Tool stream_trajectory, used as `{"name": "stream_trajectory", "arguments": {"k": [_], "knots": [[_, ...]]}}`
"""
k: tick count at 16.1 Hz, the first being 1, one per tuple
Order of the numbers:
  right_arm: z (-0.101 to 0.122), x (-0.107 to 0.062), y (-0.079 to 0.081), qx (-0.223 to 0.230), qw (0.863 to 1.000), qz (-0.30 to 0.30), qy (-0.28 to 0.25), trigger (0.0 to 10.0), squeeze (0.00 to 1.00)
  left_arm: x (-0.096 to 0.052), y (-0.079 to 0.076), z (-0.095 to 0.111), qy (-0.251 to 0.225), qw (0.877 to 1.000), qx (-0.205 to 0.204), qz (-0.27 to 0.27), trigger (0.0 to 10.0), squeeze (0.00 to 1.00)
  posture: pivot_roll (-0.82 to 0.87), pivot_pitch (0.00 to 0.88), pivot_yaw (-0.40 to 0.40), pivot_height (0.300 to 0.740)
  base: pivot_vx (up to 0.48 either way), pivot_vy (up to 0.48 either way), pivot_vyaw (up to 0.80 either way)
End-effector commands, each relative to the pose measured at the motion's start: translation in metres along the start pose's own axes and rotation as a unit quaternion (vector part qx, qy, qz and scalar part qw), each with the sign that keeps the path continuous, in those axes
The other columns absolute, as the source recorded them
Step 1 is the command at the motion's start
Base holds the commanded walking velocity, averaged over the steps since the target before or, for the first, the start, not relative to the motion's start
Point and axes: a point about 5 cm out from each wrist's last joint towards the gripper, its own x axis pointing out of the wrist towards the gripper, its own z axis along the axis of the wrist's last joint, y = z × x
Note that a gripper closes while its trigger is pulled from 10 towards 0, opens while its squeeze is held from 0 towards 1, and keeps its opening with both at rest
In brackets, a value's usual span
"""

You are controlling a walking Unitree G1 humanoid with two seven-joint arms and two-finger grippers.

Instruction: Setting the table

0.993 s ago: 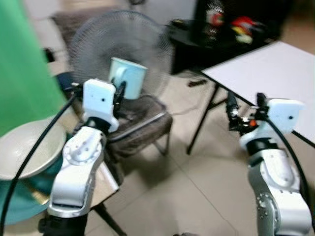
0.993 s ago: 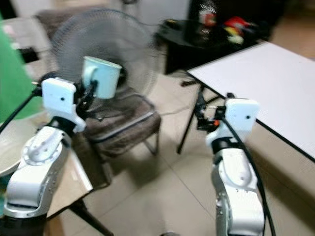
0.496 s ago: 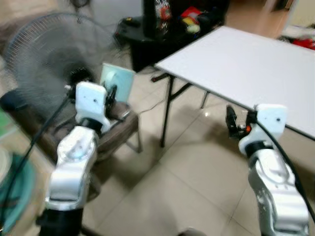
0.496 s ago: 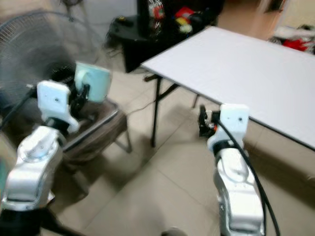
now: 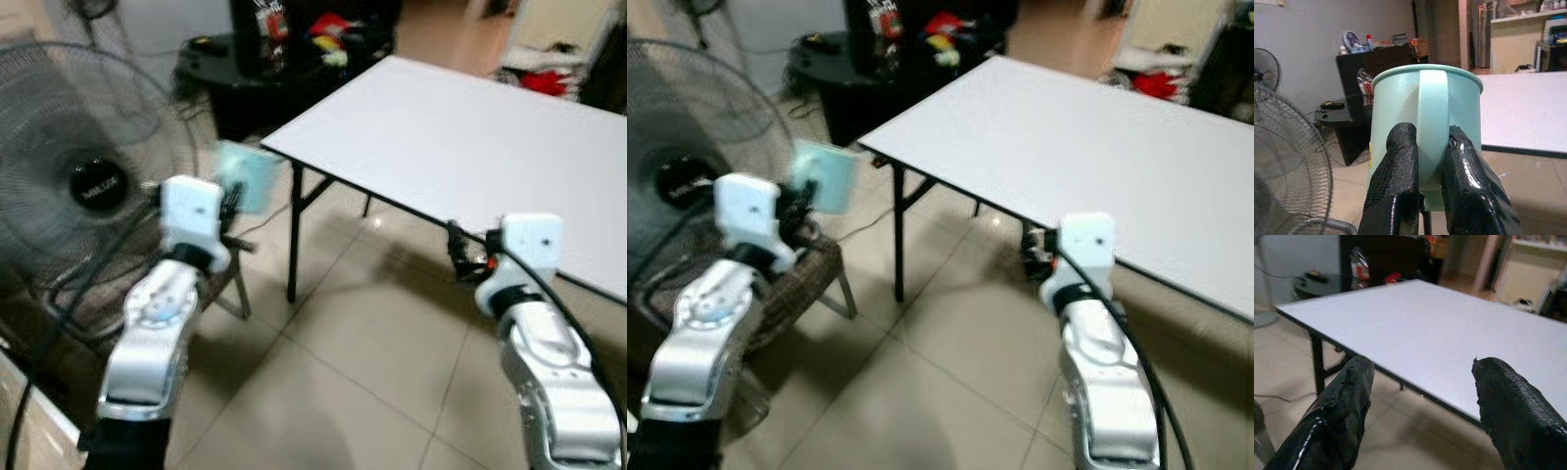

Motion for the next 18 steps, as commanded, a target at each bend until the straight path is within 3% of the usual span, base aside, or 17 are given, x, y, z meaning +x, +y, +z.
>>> {"name": "stream_trajectory", "arguments": {"k": [1,6,15,18], "knots": [[0.004,0.001,0.006,0.011,1.000,0.012,-0.013,10.0,0.00,0.000,0.010,0.003,-0.005,1.000,0.010,0.012,10.0,0.00,0.05,0.000,0.023,0.740,0.337,0.000,0.00],[0.006,-0.001,0.001,0.015,1.000,-0.005,-0.020,10.0,0.00,0.007,0.008,0.004,-0.010,1.000,0.015,-0.003,10.0,0.00,0.03,0.000,0.045,0.740,0.341,0.000,0.00],[0.010,0.001,0.001,0.019,0.999,-0.002,-0.031,10.0,0.00,0.011,0.009,0.006,-0.017,1.000,0.015,-0.007,10.0,0.00,0.02,0.000,0.053,0.740,0.344,0.000,-0.80],[0.013,0.000,0.000,0.007,0.999,-0.005,-0.039,10.0,0.00,0.016,0.002,0.003,-0.017,0.999,0.004,-0.027,10.0,0.00,0.00,0.000,0.052,0.740,0.340,0.000,-0.16]]}}
